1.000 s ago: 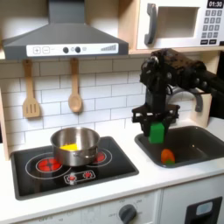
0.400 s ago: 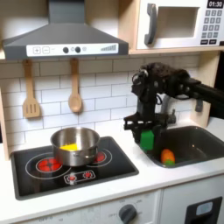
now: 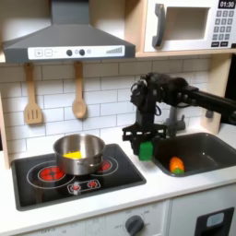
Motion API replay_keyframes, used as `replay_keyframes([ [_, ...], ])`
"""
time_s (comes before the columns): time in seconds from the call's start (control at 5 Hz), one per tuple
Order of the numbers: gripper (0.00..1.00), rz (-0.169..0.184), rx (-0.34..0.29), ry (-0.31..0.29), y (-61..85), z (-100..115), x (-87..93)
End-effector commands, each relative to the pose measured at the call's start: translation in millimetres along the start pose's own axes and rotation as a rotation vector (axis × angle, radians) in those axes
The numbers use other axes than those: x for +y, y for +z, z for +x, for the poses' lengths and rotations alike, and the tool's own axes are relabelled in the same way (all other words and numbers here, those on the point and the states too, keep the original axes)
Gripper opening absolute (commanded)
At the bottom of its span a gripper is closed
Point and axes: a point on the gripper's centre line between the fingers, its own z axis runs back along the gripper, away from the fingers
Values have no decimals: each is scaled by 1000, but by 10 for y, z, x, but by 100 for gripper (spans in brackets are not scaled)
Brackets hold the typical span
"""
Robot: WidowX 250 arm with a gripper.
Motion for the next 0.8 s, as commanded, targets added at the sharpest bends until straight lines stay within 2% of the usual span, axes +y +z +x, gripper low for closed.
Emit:
replay_keyframes([
  [0.0, 0, 23, 37, 17, -181, 35, 142],
  [0.2, 0, 29, 50, 19, -233, 39, 161],
  [0.4, 0, 45, 71, 76, -279, 22, 262],
  [0.6, 0, 38, 89, 88, -341, 13, 256],
])
